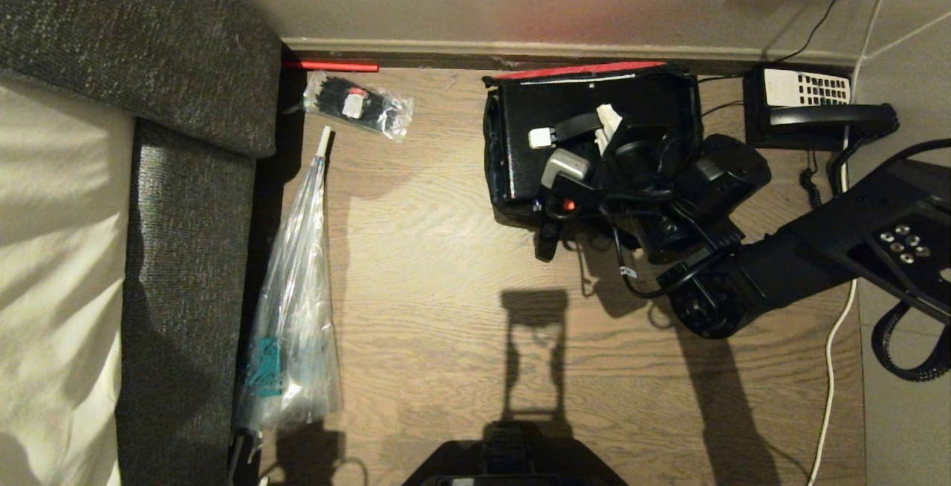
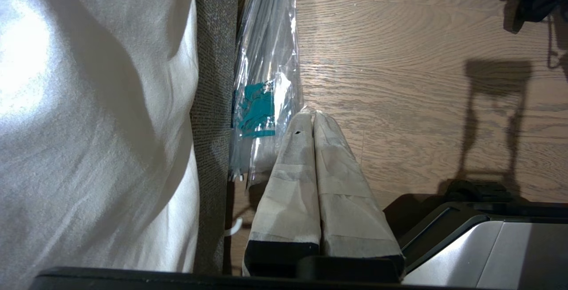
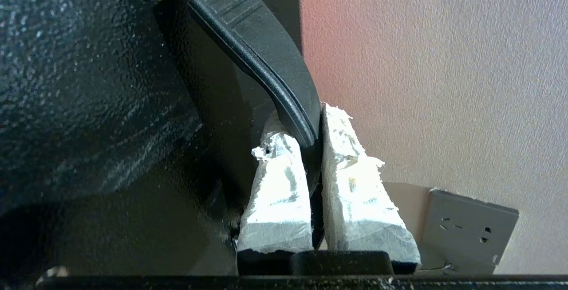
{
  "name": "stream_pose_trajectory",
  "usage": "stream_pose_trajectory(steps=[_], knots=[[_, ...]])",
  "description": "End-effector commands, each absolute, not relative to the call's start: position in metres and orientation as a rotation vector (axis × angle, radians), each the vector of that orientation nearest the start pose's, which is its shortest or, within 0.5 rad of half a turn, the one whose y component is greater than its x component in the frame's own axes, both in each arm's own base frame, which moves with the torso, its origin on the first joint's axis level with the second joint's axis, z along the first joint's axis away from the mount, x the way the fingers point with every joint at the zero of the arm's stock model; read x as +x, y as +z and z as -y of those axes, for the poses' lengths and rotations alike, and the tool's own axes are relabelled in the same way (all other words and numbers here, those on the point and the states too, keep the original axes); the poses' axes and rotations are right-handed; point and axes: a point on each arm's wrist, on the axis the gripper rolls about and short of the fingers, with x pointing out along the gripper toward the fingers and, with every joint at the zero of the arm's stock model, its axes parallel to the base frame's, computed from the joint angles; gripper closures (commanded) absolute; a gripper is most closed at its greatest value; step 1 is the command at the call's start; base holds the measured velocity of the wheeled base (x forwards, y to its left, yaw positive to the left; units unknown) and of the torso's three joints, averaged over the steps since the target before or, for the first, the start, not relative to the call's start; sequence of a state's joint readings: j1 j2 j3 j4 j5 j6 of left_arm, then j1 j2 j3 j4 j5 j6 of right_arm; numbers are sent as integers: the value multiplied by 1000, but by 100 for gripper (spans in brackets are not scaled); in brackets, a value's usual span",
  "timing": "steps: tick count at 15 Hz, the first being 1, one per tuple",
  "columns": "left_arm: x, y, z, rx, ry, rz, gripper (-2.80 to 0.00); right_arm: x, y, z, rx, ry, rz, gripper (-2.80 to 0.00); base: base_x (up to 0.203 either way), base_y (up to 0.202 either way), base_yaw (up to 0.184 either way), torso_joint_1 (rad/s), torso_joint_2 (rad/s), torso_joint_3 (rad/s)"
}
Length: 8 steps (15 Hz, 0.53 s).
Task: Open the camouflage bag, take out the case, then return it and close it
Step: Lift the black box
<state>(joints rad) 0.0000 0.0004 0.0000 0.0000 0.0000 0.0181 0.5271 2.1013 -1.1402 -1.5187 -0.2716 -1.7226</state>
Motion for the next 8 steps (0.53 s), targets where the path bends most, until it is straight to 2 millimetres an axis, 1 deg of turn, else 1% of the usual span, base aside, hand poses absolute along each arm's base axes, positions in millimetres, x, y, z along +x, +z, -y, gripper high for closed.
stream_pose_trajectory(steps=[1,2,4,5,8], knots=[[-23,75,0,18,0,0,0,346,217,-197,-1450,-266,587,0,0,0,0,0,0,0],[-23,75,0,18,0,0,0,345,222,-198,-1445,-273,593,0,0,0,0,0,0,0],[-23,75,0,18,0,0,0,345,215,-198,-1453,-261,579,0,0,0,0,0,0,0],[-23,75,0,18,0,0,0,345,209,-202,-1458,-243,564,0,0,0,0,0,0,0],[-23,75,0,17,0,0,0,343,201,-212,-1449,-230,542,0,0,0,0,0,0,0]])
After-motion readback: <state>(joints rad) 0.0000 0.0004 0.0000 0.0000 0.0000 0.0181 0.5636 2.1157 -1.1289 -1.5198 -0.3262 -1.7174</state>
